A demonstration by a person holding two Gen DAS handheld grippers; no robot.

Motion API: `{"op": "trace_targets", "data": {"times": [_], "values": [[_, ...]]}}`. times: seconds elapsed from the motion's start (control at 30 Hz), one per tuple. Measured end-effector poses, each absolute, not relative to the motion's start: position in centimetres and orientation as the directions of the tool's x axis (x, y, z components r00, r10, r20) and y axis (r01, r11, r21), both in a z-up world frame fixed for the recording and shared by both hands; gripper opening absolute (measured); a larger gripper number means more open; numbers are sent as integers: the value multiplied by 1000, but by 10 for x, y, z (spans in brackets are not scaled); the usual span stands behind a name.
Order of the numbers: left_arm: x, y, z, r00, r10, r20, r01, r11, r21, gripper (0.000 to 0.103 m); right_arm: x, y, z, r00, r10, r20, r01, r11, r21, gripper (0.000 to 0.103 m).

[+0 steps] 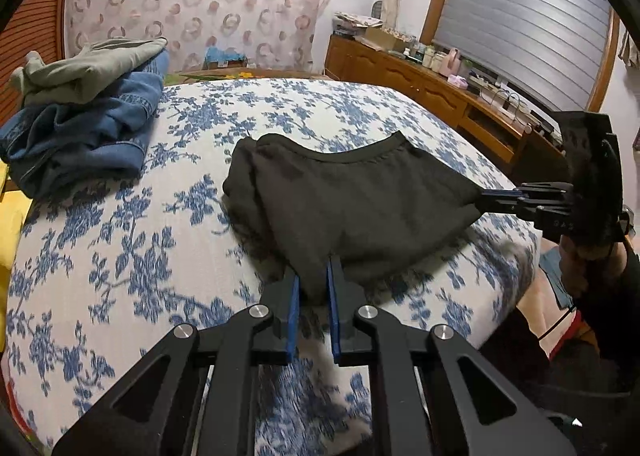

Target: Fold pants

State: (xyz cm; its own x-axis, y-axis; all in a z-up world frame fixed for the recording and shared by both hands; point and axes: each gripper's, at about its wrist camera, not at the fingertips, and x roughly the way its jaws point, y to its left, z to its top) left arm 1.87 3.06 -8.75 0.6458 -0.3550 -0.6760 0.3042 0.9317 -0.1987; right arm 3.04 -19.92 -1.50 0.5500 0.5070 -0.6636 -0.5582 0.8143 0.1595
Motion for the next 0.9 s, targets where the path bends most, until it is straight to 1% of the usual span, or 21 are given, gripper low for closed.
{"op": "trace_targets", "data": {"times": [0.2,0.43,0.57,0.6,0.63,0.67,0.73,0.77,0.8,0.83,0.9], "values": [[8,28,-87,638,-347,-688,305,934,-188,13,11,-199,-13,548,493,-676,-573,810,126,8],[11,28,-95,618,-338,-710,293,937,-191,13,12,-196,-11,553,488,-675,-565,815,127,8],[11,26,-94,618,-327,-715,289,940,-180,18,11,-198,-8,559,489,-670,-561,818,129,8],[12,26,-94,621,-319,-716,284,943,-174,23,10,-198,-7,562,487,-668,-560,819,126,8],[13,27,-94,623,-310,-718,277,946,-167,32,9,-198,-5,567,484,-666,-558,821,122,8],[14,28,-95,626,-300,-719,267,950,-163,36,9,-198,-5,573,480,-664,-556,823,116,8],[16,32,-94,631,-301,-715,257,951,-173,49,9,-199,-5,593,456,-663,-538,837,95,8],[17,33,-94,633,-301,-713,253,951,-176,51,10,-201,-6,600,447,-664,-527,845,91,11],[18,34,-94,633,-297,-715,247,953,-177,56,10,-203,-6,602,444,-664,-521,848,95,13],[20,35,-94,633,-293,-717,242,954,-176,67,12,-205,-7,607,438,-663,-511,854,97,13],[23,37,-93,641,-281,-714,231,958,-170,79,15,-207,-7,616,429,-661,-492,865,102,15]]}}
